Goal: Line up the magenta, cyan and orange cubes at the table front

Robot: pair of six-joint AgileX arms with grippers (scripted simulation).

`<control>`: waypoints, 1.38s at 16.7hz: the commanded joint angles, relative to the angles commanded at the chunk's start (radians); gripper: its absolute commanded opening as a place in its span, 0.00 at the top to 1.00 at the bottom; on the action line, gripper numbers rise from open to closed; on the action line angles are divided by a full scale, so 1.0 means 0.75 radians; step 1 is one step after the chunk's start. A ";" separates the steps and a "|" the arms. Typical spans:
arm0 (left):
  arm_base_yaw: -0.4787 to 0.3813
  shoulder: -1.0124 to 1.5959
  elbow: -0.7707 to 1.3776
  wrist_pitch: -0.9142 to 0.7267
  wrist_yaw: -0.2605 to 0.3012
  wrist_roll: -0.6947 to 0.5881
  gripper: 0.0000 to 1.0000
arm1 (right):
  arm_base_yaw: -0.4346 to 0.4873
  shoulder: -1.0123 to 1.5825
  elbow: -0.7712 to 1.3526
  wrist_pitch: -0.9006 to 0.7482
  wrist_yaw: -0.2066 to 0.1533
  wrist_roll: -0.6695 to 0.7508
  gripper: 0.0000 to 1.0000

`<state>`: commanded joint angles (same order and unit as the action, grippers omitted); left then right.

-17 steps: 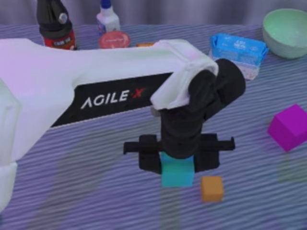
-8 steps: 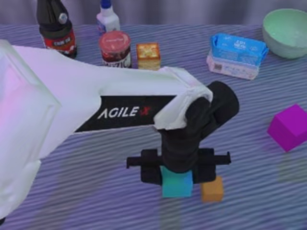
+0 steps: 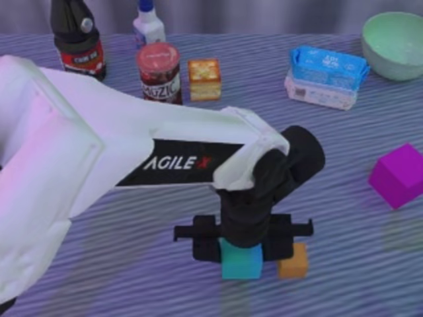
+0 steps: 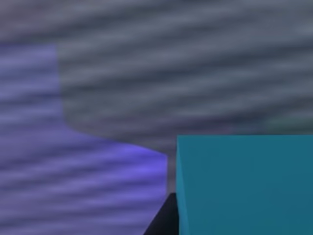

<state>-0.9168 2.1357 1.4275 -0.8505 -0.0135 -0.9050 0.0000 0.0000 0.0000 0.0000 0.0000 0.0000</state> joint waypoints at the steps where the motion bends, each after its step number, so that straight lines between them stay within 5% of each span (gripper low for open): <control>1: 0.000 0.000 0.000 0.000 0.000 0.000 0.85 | 0.000 0.000 0.000 0.000 0.000 0.000 0.00; 12: 0.000 0.000 0.000 0.000 0.000 0.000 0.02 | 0.000 0.000 0.000 0.000 0.000 0.000 0.00; 23: 0.002 -0.009 0.016 -0.023 0.000 -0.002 0.00 | 0.000 0.000 0.000 0.000 0.000 0.000 0.00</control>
<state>-0.9156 2.1289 1.4397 -0.8680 -0.0131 -0.9062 0.0000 0.0000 0.0000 0.0000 0.0000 0.0000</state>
